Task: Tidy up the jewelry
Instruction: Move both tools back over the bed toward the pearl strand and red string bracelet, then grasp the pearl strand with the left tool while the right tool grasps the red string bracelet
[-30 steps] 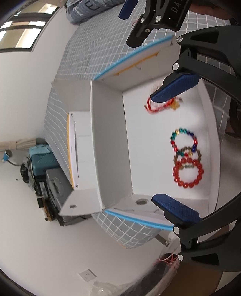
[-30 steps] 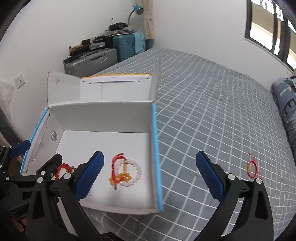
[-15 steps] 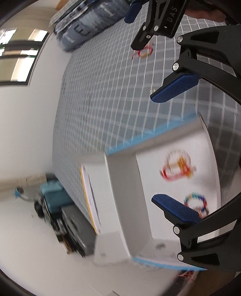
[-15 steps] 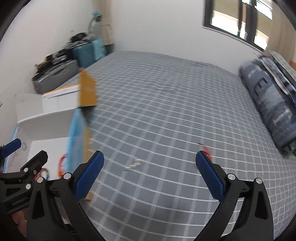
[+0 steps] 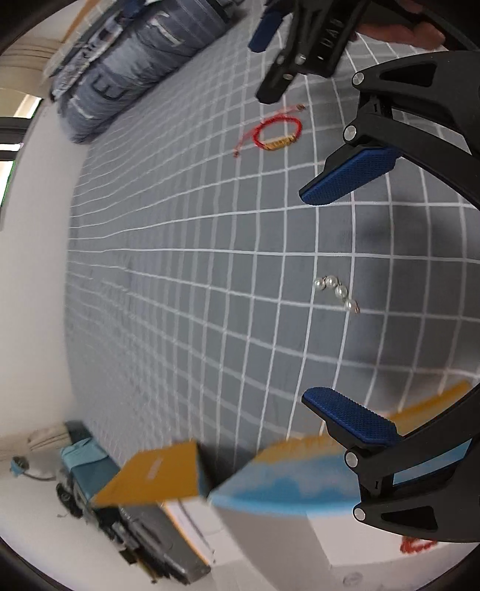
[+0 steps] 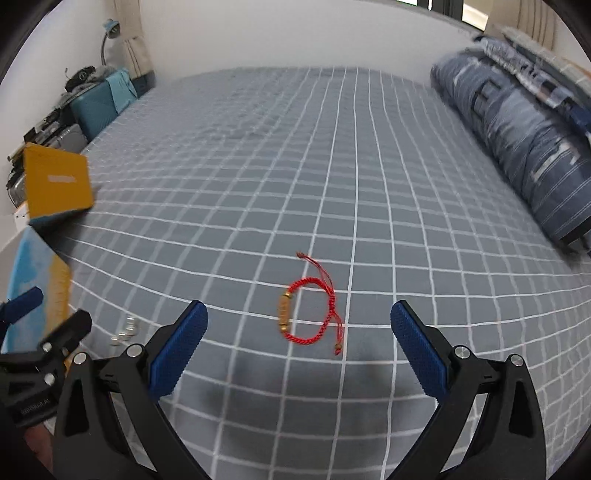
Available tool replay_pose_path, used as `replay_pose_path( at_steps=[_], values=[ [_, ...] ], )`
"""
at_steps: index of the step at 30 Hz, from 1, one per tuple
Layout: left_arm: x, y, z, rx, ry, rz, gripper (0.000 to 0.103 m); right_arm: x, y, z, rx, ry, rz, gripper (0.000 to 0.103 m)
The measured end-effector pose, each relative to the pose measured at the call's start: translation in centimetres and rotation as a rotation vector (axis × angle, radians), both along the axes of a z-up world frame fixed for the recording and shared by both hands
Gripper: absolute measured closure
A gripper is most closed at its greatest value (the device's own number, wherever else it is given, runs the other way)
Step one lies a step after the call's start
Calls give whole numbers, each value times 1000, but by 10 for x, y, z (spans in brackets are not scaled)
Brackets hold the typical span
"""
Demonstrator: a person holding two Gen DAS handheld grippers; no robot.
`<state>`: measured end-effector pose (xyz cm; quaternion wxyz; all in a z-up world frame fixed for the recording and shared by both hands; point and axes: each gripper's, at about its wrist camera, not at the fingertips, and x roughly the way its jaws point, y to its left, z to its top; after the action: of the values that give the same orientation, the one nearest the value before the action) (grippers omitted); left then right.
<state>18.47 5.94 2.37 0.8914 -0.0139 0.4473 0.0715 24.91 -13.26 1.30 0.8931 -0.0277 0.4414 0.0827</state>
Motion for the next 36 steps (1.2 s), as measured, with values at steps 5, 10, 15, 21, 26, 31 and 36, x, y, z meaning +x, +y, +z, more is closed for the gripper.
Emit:
replay_pose_path(
  at_steps=[5,10,15,21,26,31,36],
  values=[
    [17,4,-38,-26,38,-3,6,23,-4,-35,-6,34,11,8],
    [18,3,-50,-22,31,-35,6,41,-1,-55,-17,83,27,8],
    [15,0,-68,-11,56,-76,6,51,4,-74,1,136,35,8],
    [24,12,-87,-58,88,-70,6,53,10,-87,-7,163,49,8],
    [24,10,-90,-51,92,-67,11,54,6,-88,5,173,35,15],
    [23,15,-87,-59,107,-52,33,53,4,-88,-1,168,25,27],
    [21,16,-86,-57,106,-49,54,49,9,-86,-21,157,49,40]
  ],
)
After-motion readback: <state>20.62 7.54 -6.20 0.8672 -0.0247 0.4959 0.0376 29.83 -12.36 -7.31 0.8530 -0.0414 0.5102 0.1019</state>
